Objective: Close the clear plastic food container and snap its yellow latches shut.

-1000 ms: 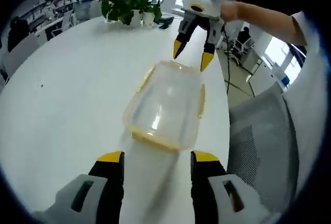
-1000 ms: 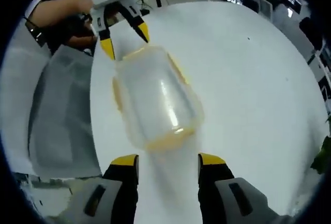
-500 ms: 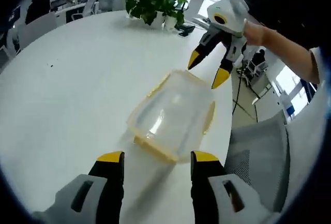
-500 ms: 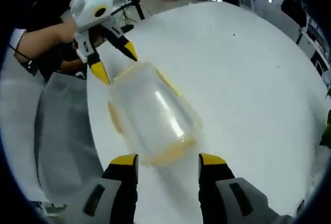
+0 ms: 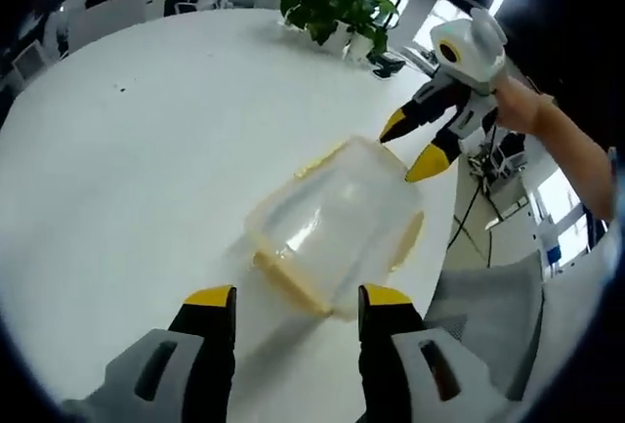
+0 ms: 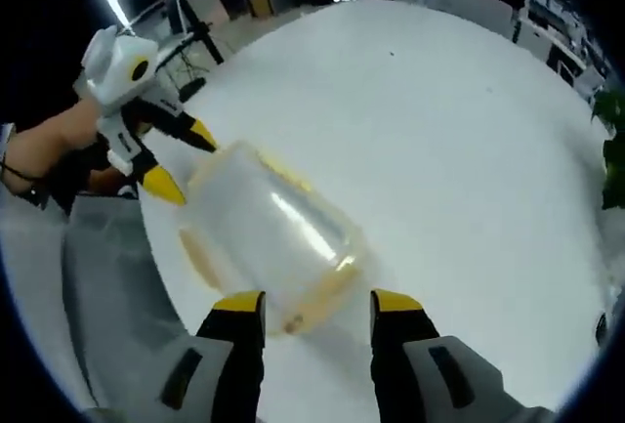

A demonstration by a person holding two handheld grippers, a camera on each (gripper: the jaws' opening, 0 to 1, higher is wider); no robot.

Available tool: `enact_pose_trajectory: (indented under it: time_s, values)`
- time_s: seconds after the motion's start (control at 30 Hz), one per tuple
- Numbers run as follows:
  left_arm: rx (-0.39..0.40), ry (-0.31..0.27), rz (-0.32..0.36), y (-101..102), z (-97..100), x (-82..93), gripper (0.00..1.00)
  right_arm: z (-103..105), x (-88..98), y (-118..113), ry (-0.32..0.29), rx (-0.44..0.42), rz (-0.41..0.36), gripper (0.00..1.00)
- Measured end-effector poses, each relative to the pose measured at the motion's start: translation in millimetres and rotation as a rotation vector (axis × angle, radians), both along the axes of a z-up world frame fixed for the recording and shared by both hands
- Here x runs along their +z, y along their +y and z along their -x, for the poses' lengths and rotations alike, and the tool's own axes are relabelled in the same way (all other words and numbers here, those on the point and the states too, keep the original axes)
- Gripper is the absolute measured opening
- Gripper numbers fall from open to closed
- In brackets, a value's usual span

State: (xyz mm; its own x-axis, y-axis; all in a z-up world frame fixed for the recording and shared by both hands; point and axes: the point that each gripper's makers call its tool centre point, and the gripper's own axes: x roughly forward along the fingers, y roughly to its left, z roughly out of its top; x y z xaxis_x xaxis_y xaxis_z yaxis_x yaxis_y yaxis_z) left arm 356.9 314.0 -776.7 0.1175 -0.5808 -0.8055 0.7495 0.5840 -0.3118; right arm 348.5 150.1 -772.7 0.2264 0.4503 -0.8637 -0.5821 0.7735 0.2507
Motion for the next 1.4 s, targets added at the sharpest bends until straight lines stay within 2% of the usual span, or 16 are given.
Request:
enact_pose_trajectory:
  time_s: [0.1, 0.2, 0.33, 0.5, 0.6, 0.67, 0.83, 0.97, 1.0, 1.03, 1.07, 1.13, 1.4]
  values:
    - [0.028, 0.014, 0.006, -1, 0.3, -0.6, 0.49, 0, -4.0, -1, 0.013, -0.028, 0.008, 0.42]
    - [0.053, 0.04, 0.022, -6, 4.0, -1.3, 0.48, -1, -5.1, 1, 0.032, -0.088, -0.027, 0.43]
    - [0.071, 0.055, 0.035, -11, 6.3, -2.3, 0.46, -1, -5.8, 3, 0.041, -0.101, -0.042, 0.44]
    - [0.075, 0.063, 0.042, -16, 8.0, -1.3, 0.42, -2, -7.8, 3, 0.073, -0.166, -0.092, 0.42]
    - [0.086, 0.066, 0.043, -15, 7.9, -1.7, 0.41, 0, -7.7, 6, 0.099, -0.181, -0.127, 0.37]
    - [0.116, 0.108, 0.053, -15, 10.8, -2.3, 0.4, 2, -6.9, 9, 0.1, -0.173, -0.139, 0.36]
    - [0.095, 0.085, 0.048, -16, 10.7, -2.2, 0.38, 2, -7.8, 11, 0.11, -0.168, -0.133, 0.35]
    - [0.09, 0.101, 0.05, -18, 11.1, -2.2, 0.36, 2, -8.9, 13, 0.132, -0.165, -0.126, 0.31]
    - [0.093, 0.114, 0.078, -25, 11.4, -0.9, 0.33, -6, -9.4, 10, 0.154, -0.257, -0.127, 0.31]
    - [0.1, 0.157, 0.043, -23, 17.2, -7.7, 0.33, -6, -7.1, 15, 0.153, -0.183, -0.165, 0.3]
    - [0.066, 0.112, 0.045, -28, 10.5, -12.2, 0.33, -7, -6.4, 11, 0.13, -0.165, -0.135, 0.3]
    - [0.071, 0.12, 0.032, -27, 10.2, -12.5, 0.33, -5, -5.7, 13, 0.127, -0.161, -0.111, 0.31]
    - [0.093, 0.117, 0.06, -20, 9.8, -8.2, 0.34, 4, -7.4, 16, 0.123, -0.185, -0.117, 0.33]
